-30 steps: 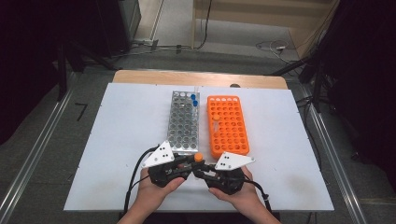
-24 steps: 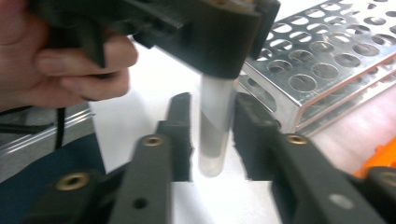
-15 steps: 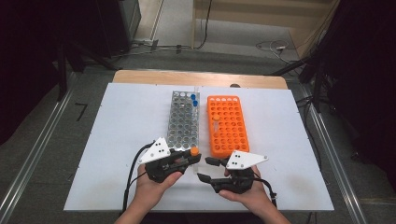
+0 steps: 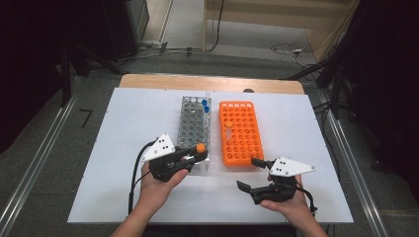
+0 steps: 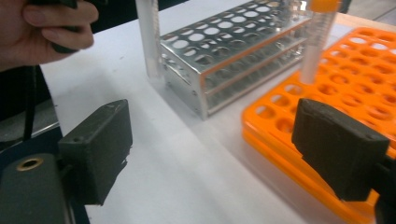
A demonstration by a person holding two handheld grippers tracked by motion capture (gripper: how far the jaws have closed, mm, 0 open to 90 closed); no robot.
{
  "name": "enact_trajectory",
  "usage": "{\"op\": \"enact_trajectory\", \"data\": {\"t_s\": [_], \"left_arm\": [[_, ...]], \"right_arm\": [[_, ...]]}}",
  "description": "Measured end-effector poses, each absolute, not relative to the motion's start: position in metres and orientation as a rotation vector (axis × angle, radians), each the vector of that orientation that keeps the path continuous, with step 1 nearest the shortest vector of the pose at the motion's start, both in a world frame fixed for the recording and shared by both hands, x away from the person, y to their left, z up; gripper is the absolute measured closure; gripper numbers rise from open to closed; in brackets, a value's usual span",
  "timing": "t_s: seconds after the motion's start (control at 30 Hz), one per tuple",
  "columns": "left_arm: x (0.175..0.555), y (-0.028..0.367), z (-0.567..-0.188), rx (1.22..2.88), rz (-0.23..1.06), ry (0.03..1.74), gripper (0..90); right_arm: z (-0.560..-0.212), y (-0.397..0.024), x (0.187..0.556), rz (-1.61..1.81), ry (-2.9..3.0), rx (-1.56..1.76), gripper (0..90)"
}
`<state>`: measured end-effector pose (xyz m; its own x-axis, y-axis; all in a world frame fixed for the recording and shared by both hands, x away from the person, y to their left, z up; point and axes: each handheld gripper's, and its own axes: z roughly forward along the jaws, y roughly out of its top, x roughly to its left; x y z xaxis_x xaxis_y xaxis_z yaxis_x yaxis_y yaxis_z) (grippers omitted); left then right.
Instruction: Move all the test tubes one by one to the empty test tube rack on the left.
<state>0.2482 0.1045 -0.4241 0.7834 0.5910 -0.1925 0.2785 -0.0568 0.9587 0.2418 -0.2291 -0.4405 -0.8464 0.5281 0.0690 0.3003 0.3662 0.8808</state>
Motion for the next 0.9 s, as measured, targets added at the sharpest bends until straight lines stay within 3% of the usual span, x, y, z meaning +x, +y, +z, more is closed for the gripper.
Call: {"op": "enact_trajectory", "data": {"t_s": [0.37, 0.43, 0.9], "left_arm": [[0.273, 0.110, -0.412, 1.640, 0.312, 0.726, 74.8], [0.277, 0.110, -0.410, 1.635, 0.316, 0.733, 74.8], [0.312, 0.114, -0.404, 1.633, 0.374, 0.791, 74.8]], "right_arm": [[-0.446, -0.264, 0.244, 1.434, 2.372, 0.794, 6.3], [-0.446, -0.268, 0.243, 1.423, 2.367, 0.811, 2.0], [-0.449, -0.297, 0.250, 1.439, 2.333, 0.871, 1.4]]}}
